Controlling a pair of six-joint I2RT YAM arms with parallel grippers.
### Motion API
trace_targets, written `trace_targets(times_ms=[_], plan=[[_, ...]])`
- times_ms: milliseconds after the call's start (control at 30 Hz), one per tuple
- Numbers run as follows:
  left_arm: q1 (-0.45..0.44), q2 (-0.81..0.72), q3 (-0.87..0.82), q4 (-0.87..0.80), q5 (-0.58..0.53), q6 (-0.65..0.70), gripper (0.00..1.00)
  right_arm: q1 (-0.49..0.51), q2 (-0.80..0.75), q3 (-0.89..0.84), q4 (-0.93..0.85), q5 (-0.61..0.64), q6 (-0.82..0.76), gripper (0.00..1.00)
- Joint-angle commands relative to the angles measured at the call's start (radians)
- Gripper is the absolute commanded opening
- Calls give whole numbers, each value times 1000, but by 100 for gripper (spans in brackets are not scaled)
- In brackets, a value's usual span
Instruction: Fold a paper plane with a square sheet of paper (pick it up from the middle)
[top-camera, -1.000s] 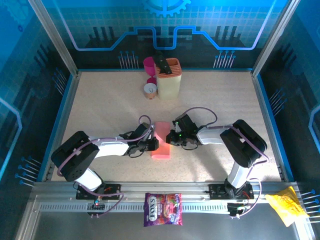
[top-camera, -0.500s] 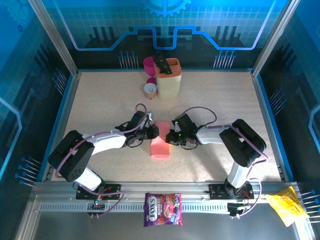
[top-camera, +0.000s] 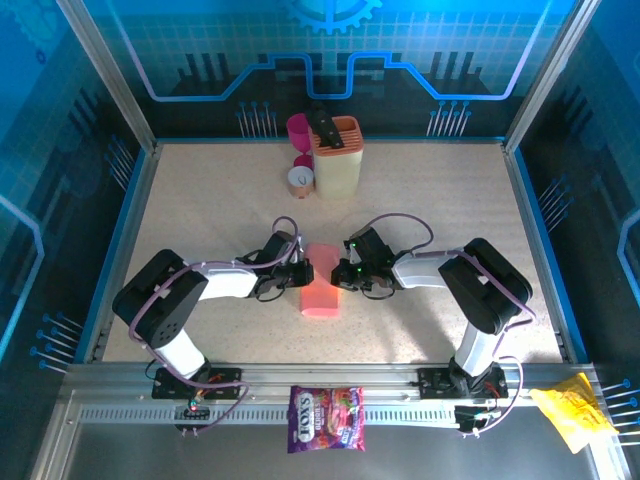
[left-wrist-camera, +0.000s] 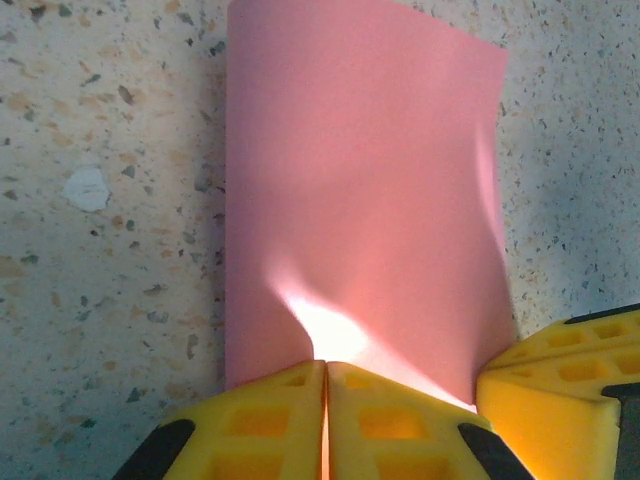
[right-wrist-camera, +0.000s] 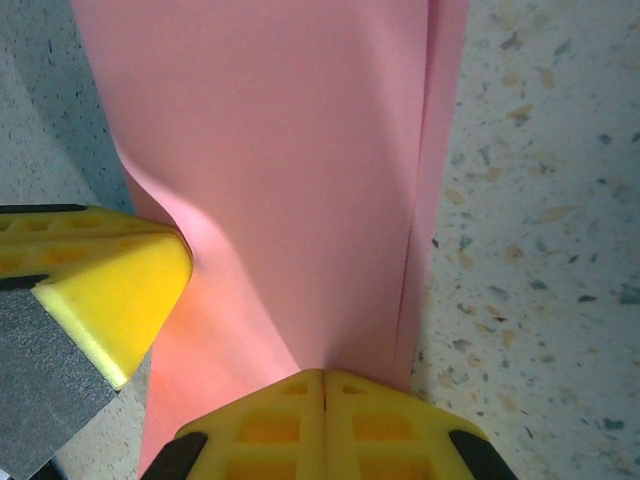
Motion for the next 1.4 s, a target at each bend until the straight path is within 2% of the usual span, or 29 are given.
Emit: trace_targets(times_ms=[0, 100, 267, 667, 967, 1367], plan=[[9, -61, 41, -44, 4, 5, 14, 12, 73, -52, -154, 114, -8, 0], [20, -70, 91, -70, 20, 23, 16, 12, 80, -48, -155, 114, -9, 0], [48, -13, 138, -78, 40, 49, 15, 12, 93, -43, -153, 115, -10, 0], [61, 107, 82, 16, 10, 38, 12, 12, 108, -48, -151, 115, -14, 0], [79, 38, 150, -37, 42, 56, 14, 14, 115, -48, -154, 118, -18, 0], [122, 137, 226, -30, 58, 75, 11, 18, 128, -54, -145, 123, -11, 0]])
